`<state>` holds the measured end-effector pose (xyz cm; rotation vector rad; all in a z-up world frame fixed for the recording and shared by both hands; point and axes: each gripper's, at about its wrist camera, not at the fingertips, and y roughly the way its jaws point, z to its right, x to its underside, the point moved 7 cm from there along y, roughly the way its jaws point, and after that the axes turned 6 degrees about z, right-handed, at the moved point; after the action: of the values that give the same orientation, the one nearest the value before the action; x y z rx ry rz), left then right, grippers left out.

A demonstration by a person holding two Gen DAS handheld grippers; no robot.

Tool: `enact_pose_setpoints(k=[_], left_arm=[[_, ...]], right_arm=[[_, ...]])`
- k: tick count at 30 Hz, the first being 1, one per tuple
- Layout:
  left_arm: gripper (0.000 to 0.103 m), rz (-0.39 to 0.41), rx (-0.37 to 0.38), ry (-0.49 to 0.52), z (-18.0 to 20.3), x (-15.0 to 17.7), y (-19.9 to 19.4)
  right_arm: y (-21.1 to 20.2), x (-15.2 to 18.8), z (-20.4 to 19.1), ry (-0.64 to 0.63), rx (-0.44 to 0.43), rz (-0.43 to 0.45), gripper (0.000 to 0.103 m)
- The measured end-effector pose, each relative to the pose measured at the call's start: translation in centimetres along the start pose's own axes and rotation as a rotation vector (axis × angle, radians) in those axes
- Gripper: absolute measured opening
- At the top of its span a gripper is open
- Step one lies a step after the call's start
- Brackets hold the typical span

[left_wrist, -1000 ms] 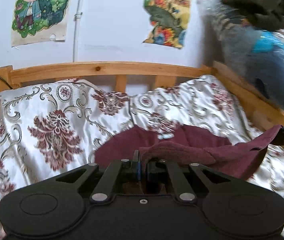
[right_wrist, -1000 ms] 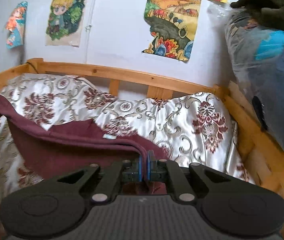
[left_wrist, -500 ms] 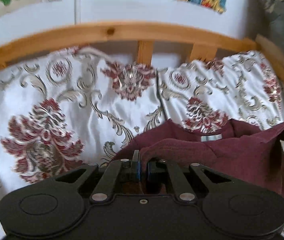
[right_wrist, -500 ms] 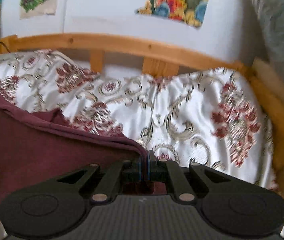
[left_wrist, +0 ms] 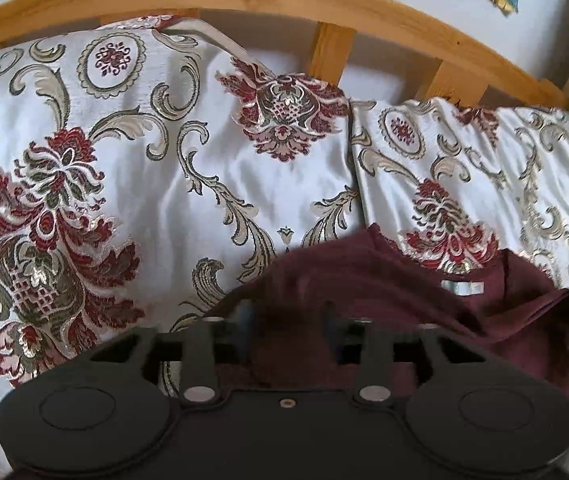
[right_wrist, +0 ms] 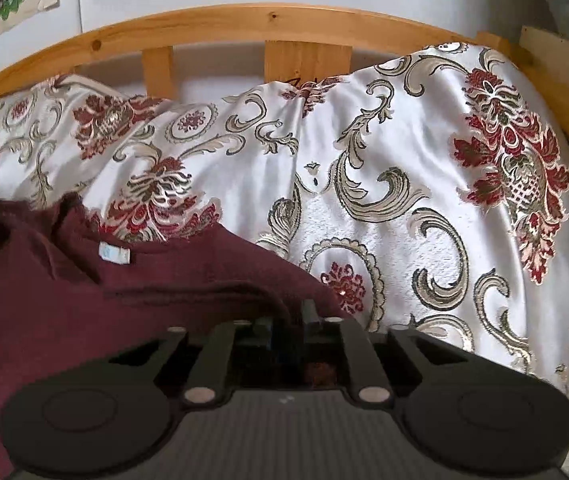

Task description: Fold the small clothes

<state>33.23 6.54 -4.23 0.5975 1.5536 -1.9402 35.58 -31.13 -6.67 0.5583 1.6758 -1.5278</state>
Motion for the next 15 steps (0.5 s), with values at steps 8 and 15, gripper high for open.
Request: enact_pose_setpoints(k=[8,15], left_arm=[[0.075,0.039,0.067,0.039,-1.6,3.4,-5.4],[0.057,0.018,0.102,0.111,-0.5,9.5,-7.8]], right_arm=[[-2.5,1.2,0.9,0.110,-0.052,0.058,0.094],[-6.4,5.6,0.0,0.118,-0.007,0.129,0.100]])
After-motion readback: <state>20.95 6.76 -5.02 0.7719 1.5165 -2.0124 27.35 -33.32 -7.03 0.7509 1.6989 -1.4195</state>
